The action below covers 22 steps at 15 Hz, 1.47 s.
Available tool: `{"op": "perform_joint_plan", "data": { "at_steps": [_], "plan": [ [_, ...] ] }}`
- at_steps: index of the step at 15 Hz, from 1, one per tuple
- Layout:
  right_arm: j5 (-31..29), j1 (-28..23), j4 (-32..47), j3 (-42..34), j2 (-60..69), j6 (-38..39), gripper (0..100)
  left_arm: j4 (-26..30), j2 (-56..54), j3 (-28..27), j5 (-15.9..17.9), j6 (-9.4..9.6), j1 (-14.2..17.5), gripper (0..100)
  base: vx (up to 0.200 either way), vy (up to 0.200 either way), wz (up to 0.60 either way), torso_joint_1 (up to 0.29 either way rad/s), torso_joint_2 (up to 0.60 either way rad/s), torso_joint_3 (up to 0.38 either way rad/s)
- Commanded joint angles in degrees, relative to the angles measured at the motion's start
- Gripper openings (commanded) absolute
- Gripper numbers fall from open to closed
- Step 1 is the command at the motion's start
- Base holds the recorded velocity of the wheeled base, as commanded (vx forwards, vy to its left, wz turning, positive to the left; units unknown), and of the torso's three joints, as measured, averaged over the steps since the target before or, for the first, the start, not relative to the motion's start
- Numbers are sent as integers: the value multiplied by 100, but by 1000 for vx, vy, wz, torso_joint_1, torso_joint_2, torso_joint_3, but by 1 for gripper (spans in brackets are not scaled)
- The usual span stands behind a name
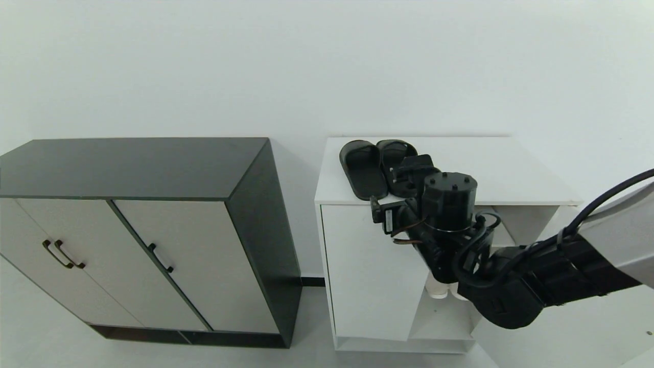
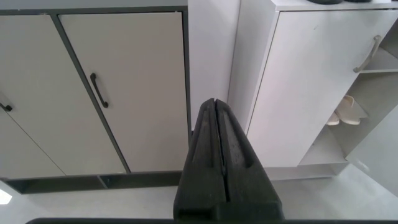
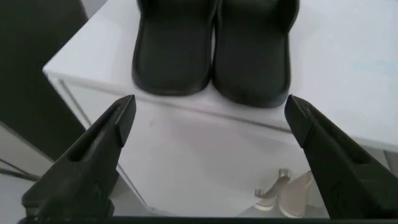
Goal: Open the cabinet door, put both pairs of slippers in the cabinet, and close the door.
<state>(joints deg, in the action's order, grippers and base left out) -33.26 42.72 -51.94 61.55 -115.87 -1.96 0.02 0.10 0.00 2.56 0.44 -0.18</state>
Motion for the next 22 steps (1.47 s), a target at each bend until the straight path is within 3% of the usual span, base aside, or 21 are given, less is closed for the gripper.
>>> {"op": "perform_joint_plan", "data": {
  "at_steps": [1,4,7,16,20,22],
  "plan": [
    [3,-79,299,323,179,126,100,6,8,0,-1,9,1,0,0,0,0,0,0,0],
    [12,-79,2189,920,469,996,100,-2,8,0,-1,9,1,0,0,0,0,0,0,0],
    [74,-79,3217,1421,531,1497,100,-2,8,0,-1,9,1,0,0,0,0,0,0,0],
    [74,-62,3155,1395,346,1523,100,-2,8,0,-1,0,1,0,178,0,0,3,0,3],
    [82,9,2690,1281,30,1471,100,-2,8,0,-1,0,1,0,200,0,0,4,4,0],
    [188,9,2487,1272,-85,1444,100,-2,8,0,-1,-9,1,0,0,0,0,0,0,0]
  ]
}}
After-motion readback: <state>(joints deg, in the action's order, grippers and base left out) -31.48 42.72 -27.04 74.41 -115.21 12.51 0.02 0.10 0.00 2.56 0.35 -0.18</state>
